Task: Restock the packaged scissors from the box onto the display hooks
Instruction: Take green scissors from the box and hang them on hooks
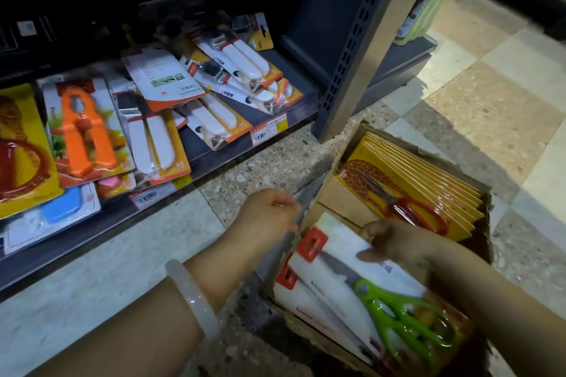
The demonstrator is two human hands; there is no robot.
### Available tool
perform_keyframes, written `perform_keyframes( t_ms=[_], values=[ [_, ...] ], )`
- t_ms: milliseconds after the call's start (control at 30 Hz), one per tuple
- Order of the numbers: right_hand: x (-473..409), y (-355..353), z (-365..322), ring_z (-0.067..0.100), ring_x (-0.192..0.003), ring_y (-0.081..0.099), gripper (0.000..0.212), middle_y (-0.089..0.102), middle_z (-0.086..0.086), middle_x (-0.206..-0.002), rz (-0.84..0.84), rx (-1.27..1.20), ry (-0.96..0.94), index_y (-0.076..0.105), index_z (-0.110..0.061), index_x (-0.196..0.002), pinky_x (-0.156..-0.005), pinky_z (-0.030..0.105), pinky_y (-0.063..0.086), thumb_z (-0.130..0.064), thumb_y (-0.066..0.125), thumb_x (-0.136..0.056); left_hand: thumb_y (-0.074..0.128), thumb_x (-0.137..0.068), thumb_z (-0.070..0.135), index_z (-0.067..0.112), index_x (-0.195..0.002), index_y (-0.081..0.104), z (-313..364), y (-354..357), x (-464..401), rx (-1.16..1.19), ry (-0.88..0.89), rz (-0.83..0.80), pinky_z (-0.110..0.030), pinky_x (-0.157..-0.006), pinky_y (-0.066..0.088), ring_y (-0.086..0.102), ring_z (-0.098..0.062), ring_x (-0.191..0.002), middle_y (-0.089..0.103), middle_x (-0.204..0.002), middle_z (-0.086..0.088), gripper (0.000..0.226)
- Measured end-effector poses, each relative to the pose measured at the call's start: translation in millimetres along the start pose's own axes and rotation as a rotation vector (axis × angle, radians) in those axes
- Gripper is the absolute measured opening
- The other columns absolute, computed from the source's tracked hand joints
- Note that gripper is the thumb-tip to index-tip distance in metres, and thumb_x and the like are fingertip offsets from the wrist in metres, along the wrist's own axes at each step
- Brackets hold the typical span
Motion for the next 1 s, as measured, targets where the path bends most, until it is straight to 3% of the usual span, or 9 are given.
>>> perform_keyframes(
  t_ms=[100,167,333,467,567,667,767,900,1000],
  values=[
    [22,-40,1,0.017,-0.068,0.063,0.065,0.068,0.01,-0.077,0.017,-0.421,-0.119,0.069,-0.003,-0.083,-0.062,0.026,0.052,-0.044,0.092,-0.037,0.054,-0.092,0.016,0.018,-0.08,0.058,2,5,-2,0.009,0.013,0.006,-0.026,-0.073,0.049,0.063,-0.017,-0.082,0.064,-0.082,-0.004,0.013],
    [34,-59,-4,0.014,-0.052,0.063,0.076,0.069,0.01,-0.072,0.022,-0.569,-0.163,0.068,-0.001,-0.089,-0.044,0.018,0.048,-0.043,0.094,-0.032,0.056,-0.091,0.027,0.018,-0.074,0.059,3,10,-1,-0.01,0.009,-0.013,-0.03,-0.081,0.049,0.062,-0.018,-0.083,0.064,-0.08,-0.004,0.02],
    [39,-73,-50,0.014,-0.056,0.066,0.015,0.072,0.002,-0.069,0.112,-0.758,-0.266,0.065,-0.013,-0.082,-0.049,0.02,0.051,-0.019,0.067,-0.068,0.064,-0.083,0.038,0.019,-0.1,0.068,-1,47,14,0.134,-0.115,-0.263,-0.032,-0.086,0.052,0.067,-0.021,-0.101,0.073,-0.1,-0.002,0.025],
    [24,-55,-76,0.016,-0.064,0.066,0.009,0.071,0.005,-0.077,0.181,-0.852,-0.296,0.064,-0.012,-0.089,-0.057,0.026,0.057,-0.012,0.055,-0.089,0.069,-0.081,0.016,0.012,-0.098,0.067,-3,38,2,0.493,-0.093,0.021,-0.05,-0.091,0.052,0.069,-0.032,-0.093,0.073,-0.098,-0.014,0.018],
    [17,-41,-72,0.015,-0.066,0.058,0.02,0.066,0.006,-0.08,0.257,-0.852,-0.246,0.065,-0.012,-0.088,-0.061,0.025,0.049,-0.023,0.05,-0.094,0.061,-0.087,0.007,0.011,-0.093,0.063,-7,17,-5,0.488,-0.088,0.171,-0.048,-0.089,0.052,0.066,-0.032,-0.088,0.069,-0.097,-0.017,0.008],
    [7,-19,-41,0.016,-0.067,0.053,0.033,0.06,0.009,-0.079,0.288,-0.306,-0.148,0.063,0.004,-0.094,-0.061,0.027,0.046,-0.027,0.05,-0.095,0.059,-0.088,0.005,0.006,-0.103,0.063,-9,-4,-6,0.467,-0.056,0.222,-0.044,-0.081,0.054,0.066,-0.032,-0.085,0.07,-0.097,-0.017,0.016],
    [-3,23,-8,0.02,-0.091,0.059,0.044,0.065,0.005,-0.101,0.122,0.358,-0.049,0.066,-0.009,-0.101,-0.082,0.03,0.047,-0.05,0.059,-0.085,0.057,-0.09,0.007,0.015,-0.098,0.062,-7,-22,-6,0.442,-0.004,0.261,-0.032,-0.065,0.054,0.067,-0.022,-0.079,0.07,-0.091,-0.006,0.012],
    [-1,37,-3,0.017,-0.093,0.055,0.031,0.058,0.0,-0.101,0.203,0.406,0.001,0.051,-0.025,-0.085,-0.069,0.024,0.038,-0.042,0.073,-0.071,0.056,-0.09,0.005,0.017,-0.1,0.061,-5,-32,-4,0.462,0.021,0.29,-0.029,-0.062,0.052,0.066,-0.02,-0.077,0.069,-0.096,-0.007,0.016],
    [-3,35,2,0.014,-0.086,0.047,0.041,0.049,-0.003,-0.093,0.234,0.38,0.043,0.038,-0.029,-0.074,-0.068,0.023,0.033,-0.041,0.077,-0.068,0.057,-0.089,0.006,0.012,-0.108,0.062,-5,-35,-2,0.477,0.012,0.294,-0.033,-0.069,0.054,0.067,-0.026,-0.085,0.069,-0.105,-0.012,0.02]
  ],
)
Point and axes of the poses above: each hand's wrist, its own x-axis away from the middle knuckle, its own y-axis out of the palm, z = x × y, the point moved 6 cm from there along -x, towards the middle knuckle
